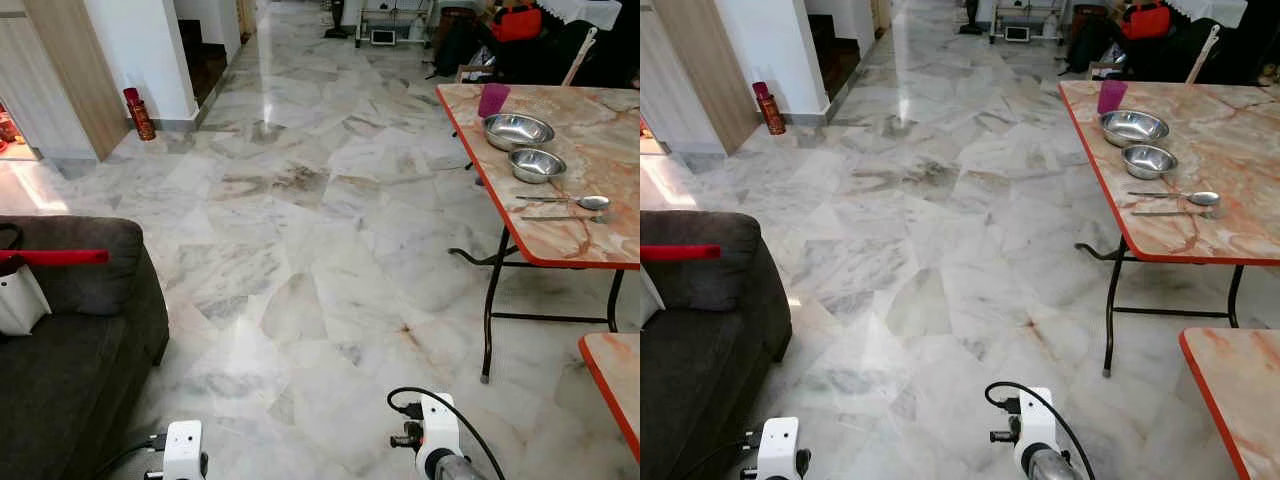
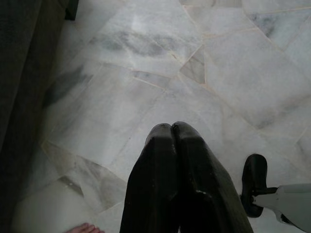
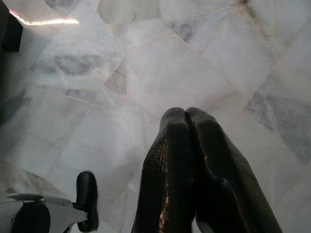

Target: Setting the table

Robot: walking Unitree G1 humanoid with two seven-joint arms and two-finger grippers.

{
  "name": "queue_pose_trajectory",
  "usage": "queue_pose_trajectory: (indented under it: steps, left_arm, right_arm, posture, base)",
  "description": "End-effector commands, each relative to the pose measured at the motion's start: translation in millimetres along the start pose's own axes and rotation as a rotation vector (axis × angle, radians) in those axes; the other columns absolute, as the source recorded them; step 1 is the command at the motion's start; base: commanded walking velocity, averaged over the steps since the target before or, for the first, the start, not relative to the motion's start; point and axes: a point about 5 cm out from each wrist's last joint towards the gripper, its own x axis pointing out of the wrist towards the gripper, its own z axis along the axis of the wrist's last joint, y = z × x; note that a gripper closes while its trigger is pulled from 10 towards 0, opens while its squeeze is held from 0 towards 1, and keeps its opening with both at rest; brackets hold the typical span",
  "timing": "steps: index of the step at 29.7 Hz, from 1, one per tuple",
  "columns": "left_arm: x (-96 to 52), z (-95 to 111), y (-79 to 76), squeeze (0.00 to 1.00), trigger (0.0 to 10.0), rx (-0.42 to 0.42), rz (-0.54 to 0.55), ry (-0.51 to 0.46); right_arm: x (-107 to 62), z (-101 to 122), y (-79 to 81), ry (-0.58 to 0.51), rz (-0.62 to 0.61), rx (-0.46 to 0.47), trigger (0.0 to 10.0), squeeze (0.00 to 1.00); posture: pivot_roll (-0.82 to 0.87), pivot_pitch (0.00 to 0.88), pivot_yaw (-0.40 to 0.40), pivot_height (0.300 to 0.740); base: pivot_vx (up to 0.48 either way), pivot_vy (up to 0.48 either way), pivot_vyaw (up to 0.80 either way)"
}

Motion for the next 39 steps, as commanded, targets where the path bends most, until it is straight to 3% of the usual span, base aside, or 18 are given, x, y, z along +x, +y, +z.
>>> queue_pose_trajectory:
  steps: [1,39]
  left_arm:
    - [-1.3,-4.1,1.5,0.00,10.0,-0.018,0.008,0.013]
    - [-0.8,-3.9,-2.9,0.00,10.0,-0.018,-0.010,0.016]
  right_arm:
    - [-0.2,-0.5,-1.2,0.004,-0.001,0.001,10.0,0.00]
    - [1.3,7.0,-1.6,-0.008,0.018,-0.026,10.0,0.00]
  posture:
    - [0.09,0.023,-0.032,0.740]
    - [0.10,0.000,-0.047,0.740]
  base:
    - [0.304,0.000,0.00]
    - [0.359,0.000,0.00]
